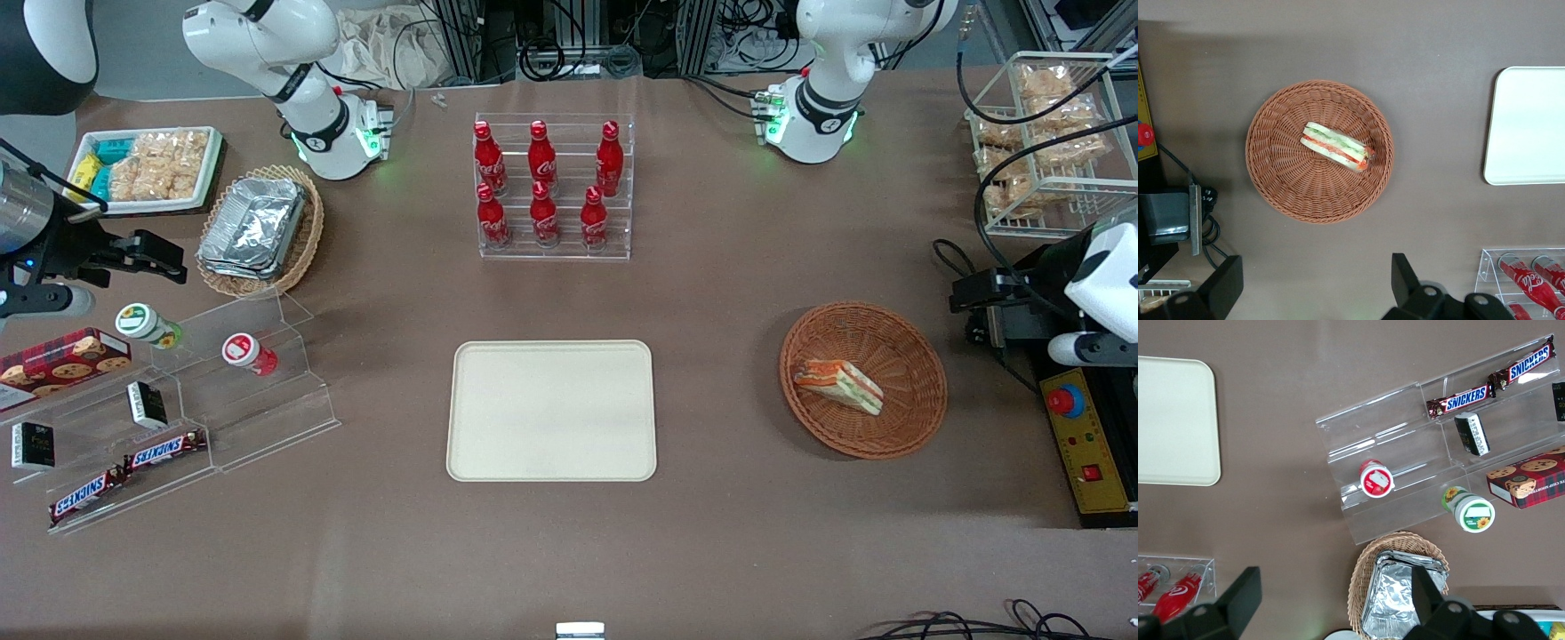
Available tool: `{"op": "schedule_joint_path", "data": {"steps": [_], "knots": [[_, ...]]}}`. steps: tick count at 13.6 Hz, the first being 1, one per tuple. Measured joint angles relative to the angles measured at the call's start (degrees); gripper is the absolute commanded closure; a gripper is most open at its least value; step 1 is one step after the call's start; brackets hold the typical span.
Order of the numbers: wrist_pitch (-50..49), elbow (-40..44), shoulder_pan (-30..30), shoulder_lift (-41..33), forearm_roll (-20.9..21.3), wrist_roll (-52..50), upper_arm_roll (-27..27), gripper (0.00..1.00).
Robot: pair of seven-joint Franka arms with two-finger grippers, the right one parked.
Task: Place sandwich from basket to tray
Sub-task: 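Move the left gripper down over the sandwich in the wicker basket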
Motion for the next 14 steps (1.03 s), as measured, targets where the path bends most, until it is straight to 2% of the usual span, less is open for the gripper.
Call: {"op": "schedule_joint_path", "data": {"steps": [9, 11, 14], "knots": [[0.29, -2.24, 0.04, 0.82, 0.13, -0.98, 0.0, 0.01], [5.27, -6.8, 0.45, 0.8, 0.24, -5.73, 0.09, 0.01], [18.02, -16.07, 0.52, 0.46, 0.23, -19.85, 0.0, 0.01]]}}
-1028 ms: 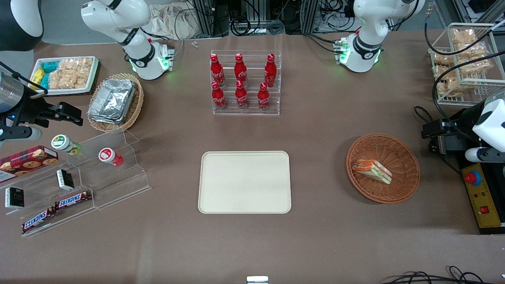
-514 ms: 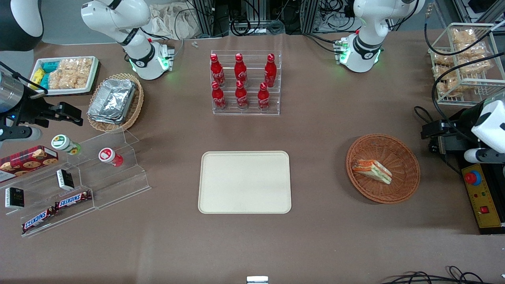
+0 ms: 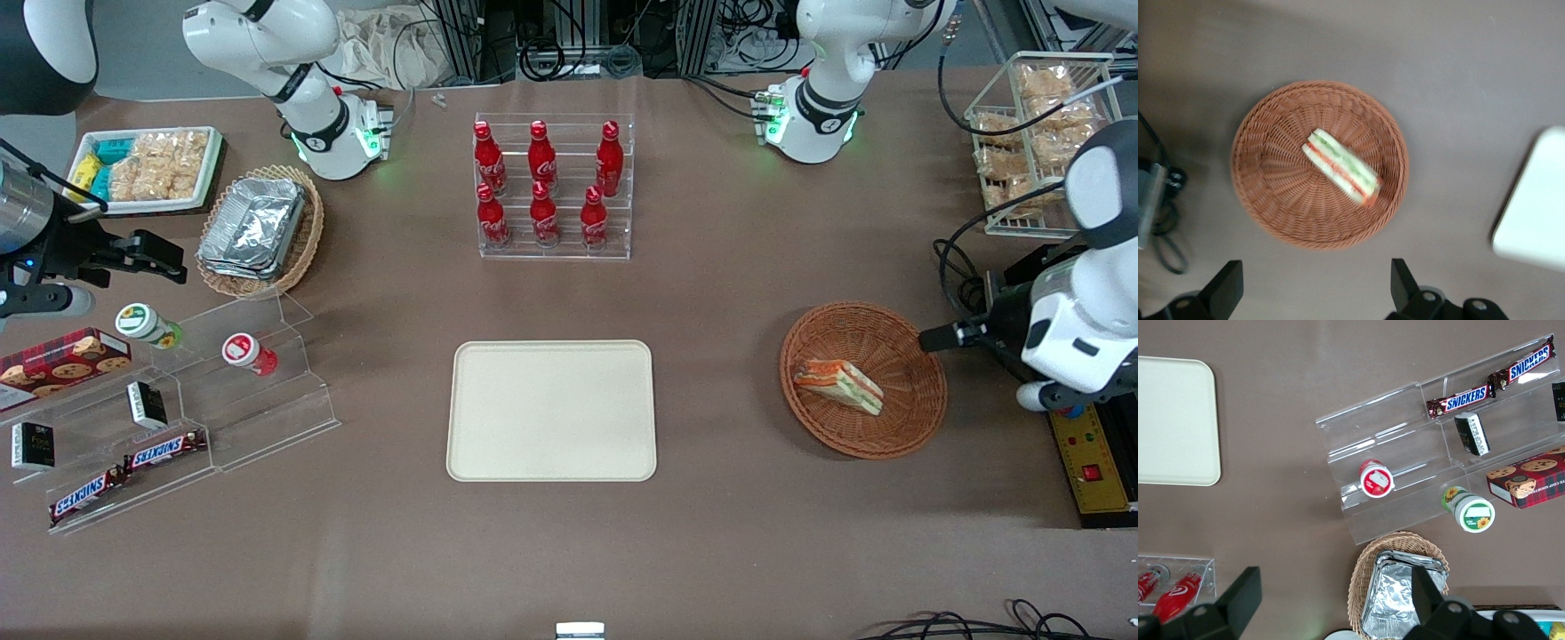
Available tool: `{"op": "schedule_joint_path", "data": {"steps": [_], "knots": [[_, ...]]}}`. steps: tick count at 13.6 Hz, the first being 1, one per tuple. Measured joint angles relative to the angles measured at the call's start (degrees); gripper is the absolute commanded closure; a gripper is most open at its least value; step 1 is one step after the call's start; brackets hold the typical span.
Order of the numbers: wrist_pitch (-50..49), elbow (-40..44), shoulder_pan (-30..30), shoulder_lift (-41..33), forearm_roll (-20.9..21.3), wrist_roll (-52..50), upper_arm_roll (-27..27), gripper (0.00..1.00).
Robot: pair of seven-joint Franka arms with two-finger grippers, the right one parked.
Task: Place sandwich from basket to tray
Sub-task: 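Move the left gripper down over the sandwich in the wicker basket, then close the left gripper on the wrapped sandwich and lift it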
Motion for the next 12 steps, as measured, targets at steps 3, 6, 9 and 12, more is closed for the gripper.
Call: {"op": "schedule_joint_path", "data": {"steps": [3, 6, 9, 12], "knots": [[11.86, -8.79, -0.13, 0.15, 0.0, -16.05, -0.23, 0.01], [19.29, -15.32, -0.18, 0.92, 0.0, -25.12, -0.3, 0.01], [26.88, -20.03, -0.18, 2.21, 0.0, -31.06, -0.31, 0.01], [31.65, -24.34, -0.2, 2.79, 0.0, -33.27, -0.34, 0.01]]}}
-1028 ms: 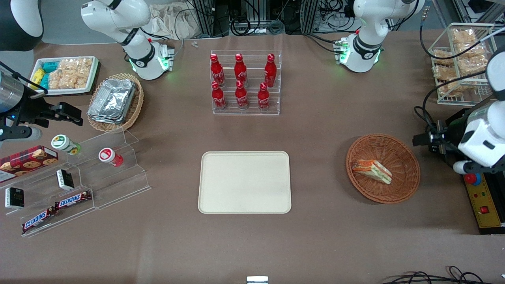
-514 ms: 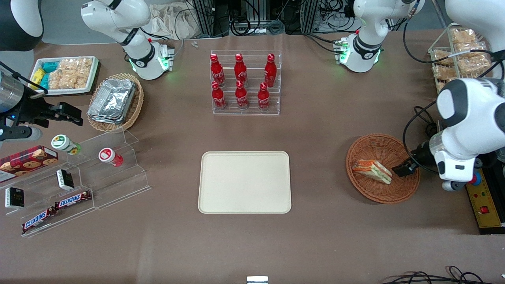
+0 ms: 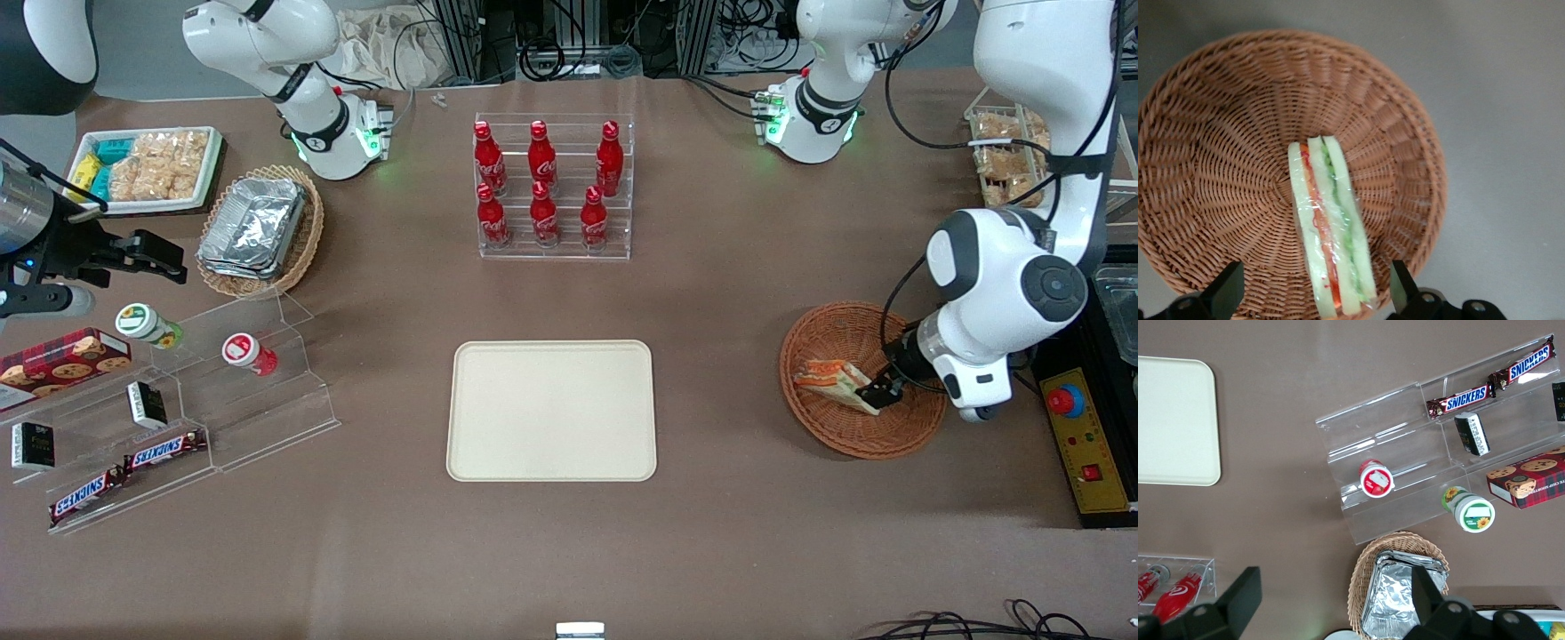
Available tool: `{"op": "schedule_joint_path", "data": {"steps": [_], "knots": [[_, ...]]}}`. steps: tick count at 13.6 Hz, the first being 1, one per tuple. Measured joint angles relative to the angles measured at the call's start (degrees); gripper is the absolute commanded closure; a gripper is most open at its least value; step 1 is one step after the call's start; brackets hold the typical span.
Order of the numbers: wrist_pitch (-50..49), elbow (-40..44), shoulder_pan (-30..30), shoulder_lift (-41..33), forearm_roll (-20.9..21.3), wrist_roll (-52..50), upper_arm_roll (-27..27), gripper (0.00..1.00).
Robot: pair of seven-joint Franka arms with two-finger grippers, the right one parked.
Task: Place sandwich from basket to tray
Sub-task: 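Close the left gripper on the wrapped sandwich and lift it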
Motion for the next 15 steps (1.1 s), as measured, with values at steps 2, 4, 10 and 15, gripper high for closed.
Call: {"op": "schedule_joint_path", "data": {"steps": [2, 4, 10, 15], "knots": [[2.83, -1.2, -0.11, 0.65, 0.0, -1.94, -0.09, 0.02], [4.91, -1.28, -0.68, 1.53, 0.0, -4.22, -0.19, 0.01], [7.72, -1.81, -1.06, 3.32, 0.0, -7.05, -0.32, 0.05], [7.93, -2.62, -1.06, 3.92, 0.0, -7.31, -0.27, 0.14]]}}
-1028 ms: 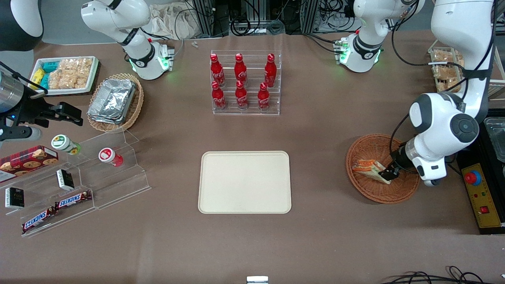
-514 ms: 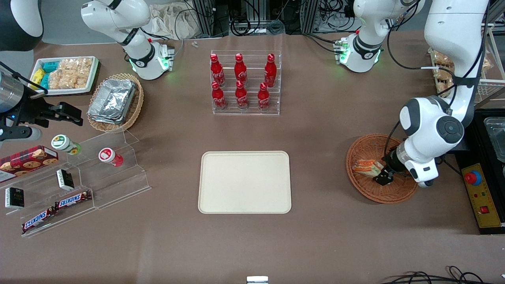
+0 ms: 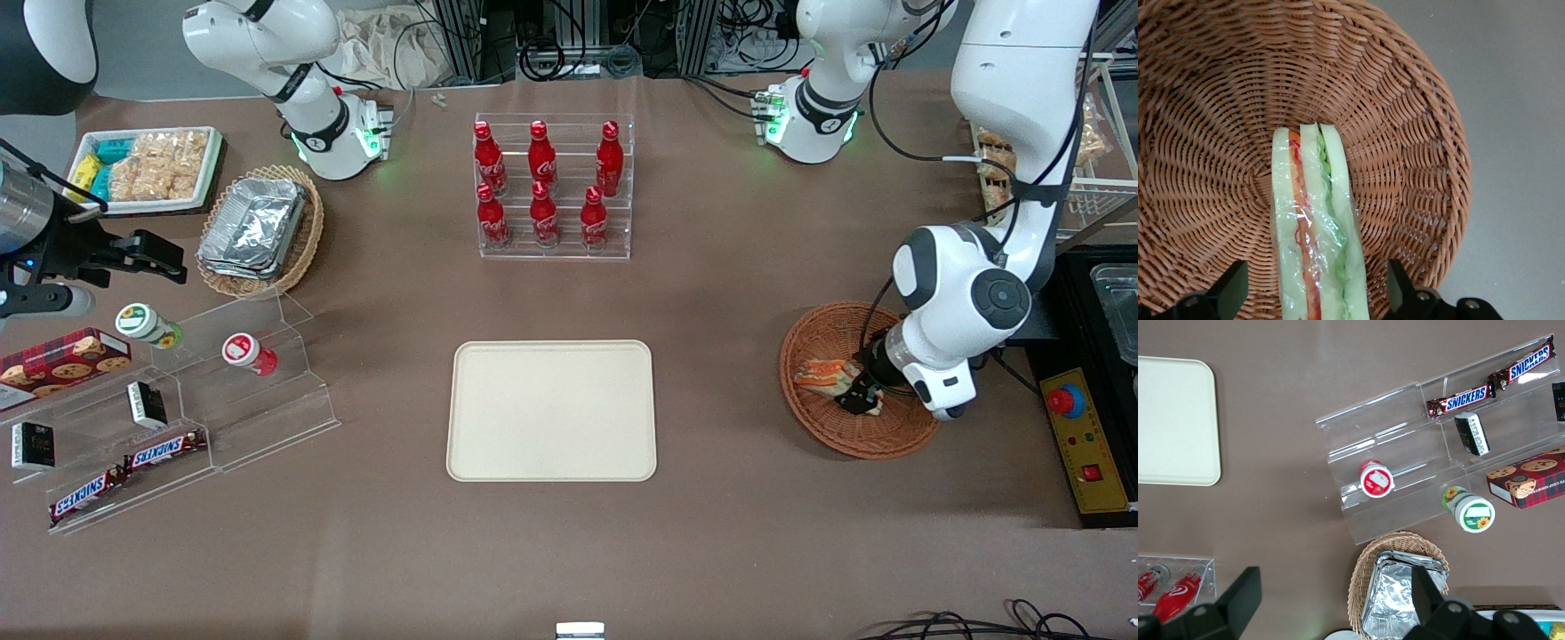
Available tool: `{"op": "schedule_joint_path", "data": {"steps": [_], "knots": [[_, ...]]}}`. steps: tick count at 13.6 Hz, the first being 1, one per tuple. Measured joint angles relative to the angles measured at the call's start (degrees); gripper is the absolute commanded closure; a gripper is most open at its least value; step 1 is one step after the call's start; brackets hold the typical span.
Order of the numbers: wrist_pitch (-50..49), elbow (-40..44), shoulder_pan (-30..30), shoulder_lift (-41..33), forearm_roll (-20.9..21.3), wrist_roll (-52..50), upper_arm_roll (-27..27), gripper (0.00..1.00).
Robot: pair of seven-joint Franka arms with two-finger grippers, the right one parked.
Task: Place sandwich from basket to tray
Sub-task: 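Close the left gripper on the wrapped sandwich and lift it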
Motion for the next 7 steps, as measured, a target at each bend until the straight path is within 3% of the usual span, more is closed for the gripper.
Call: {"op": "schedule_joint_path", "data": {"steps": [7], "knots": [[0.18, 0.0, 0.0, -0.09, 0.0, -3.51, 0.01, 0.83]]}}
